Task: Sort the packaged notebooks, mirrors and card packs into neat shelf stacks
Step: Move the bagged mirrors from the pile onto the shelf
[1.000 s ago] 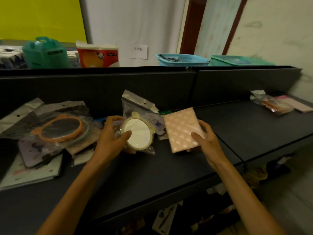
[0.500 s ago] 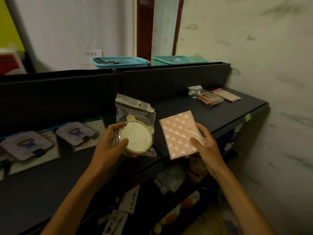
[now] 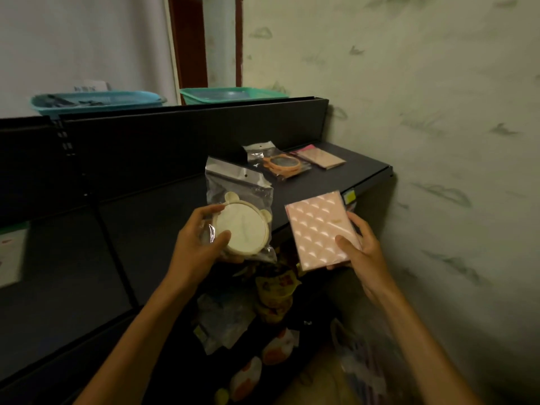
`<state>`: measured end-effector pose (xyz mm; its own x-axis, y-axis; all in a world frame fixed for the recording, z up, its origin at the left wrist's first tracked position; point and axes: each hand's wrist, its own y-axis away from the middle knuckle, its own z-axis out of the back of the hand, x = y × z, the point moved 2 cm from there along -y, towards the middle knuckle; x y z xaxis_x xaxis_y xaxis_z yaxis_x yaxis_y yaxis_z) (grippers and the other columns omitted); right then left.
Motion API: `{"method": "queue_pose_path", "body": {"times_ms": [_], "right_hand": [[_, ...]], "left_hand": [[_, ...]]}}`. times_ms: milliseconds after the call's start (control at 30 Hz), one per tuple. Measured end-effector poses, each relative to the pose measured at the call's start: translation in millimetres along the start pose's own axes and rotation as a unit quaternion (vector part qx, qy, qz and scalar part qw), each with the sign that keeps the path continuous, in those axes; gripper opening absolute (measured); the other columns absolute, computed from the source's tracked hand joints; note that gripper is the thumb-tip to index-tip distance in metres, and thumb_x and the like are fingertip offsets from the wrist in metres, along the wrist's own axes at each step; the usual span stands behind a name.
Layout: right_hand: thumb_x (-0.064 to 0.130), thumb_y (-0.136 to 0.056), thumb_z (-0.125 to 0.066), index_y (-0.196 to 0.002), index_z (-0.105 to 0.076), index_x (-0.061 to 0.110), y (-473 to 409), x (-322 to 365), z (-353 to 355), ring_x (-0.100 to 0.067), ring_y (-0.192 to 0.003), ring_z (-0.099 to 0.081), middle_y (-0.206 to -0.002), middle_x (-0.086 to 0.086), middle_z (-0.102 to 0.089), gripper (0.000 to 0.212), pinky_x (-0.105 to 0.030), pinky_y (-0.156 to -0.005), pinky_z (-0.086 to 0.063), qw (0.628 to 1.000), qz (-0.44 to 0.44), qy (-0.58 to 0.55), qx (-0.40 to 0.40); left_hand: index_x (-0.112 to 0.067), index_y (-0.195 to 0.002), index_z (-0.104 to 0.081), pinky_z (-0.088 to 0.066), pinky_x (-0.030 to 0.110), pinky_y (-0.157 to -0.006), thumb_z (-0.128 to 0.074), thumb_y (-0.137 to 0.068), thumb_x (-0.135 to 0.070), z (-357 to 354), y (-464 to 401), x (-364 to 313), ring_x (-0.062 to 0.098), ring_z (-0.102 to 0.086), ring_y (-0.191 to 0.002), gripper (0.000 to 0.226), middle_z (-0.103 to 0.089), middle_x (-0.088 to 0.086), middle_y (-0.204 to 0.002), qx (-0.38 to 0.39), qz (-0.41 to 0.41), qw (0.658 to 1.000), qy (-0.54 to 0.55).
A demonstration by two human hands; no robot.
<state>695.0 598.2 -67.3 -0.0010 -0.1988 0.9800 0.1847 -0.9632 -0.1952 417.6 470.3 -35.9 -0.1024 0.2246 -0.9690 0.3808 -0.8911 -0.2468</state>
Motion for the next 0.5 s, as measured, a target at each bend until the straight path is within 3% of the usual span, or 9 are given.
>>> {"method": "queue_pose_path", "body": {"times_ms": [200, 333, 500], "right_hand": [[0.007, -0.088, -0.062, -0.123, -0.050, 0.041, -57.8, -18.6, 41.5, -0.028, -0.106, -0.062, -0.127, -0.004, -0.056, 0.050, -0.053, -0.070, -0.057, 1.000, 0.002, -0.002, -0.010], [0.006, -0.088, -0.062, -0.125, -0.048, 0.039, -114.9, -27.1, 63.2, -0.026, -0.108, -0.061, -0.128, -0.005, -0.057, 0.051, -0.052, -0.082, -0.055, 1.000, 0.008, 0.022, -0.010], [0.013, -0.088, -0.063, -0.130, -0.046, 0.037, -199.2, -25.6, 80.0, -0.023, -0.109, -0.060, -0.127, 0.000, -0.056, 0.052, -0.048, -0.086, -0.055, 0.998, 0.007, 0.058, -0.001]], "left_hand": [[-0.027, -0.120, -0.053, -0.060, 0.043, -0.065, -0.061, -0.085, -0.003, -56.2, -62.3, 24.4, 0.027, -0.051, -0.117, 0.043, -0.041, -0.006, -0.133, 0.001, 0.010, 1.000, -0.003], [-0.030, -0.119, -0.053, -0.058, 0.048, -0.074, -0.062, -0.085, -0.005, -88.8, -114.4, 38.5, 0.026, -0.046, -0.125, 0.043, -0.042, -0.006, -0.134, -0.004, -0.009, 1.000, -0.022], [-0.027, -0.120, -0.052, -0.058, 0.029, -0.059, -0.059, -0.086, 0.001, -128.9, -181.1, 36.5, 0.021, -0.047, -0.116, 0.044, -0.038, -0.002, -0.140, -0.033, -0.007, 0.999, -0.005]]}}
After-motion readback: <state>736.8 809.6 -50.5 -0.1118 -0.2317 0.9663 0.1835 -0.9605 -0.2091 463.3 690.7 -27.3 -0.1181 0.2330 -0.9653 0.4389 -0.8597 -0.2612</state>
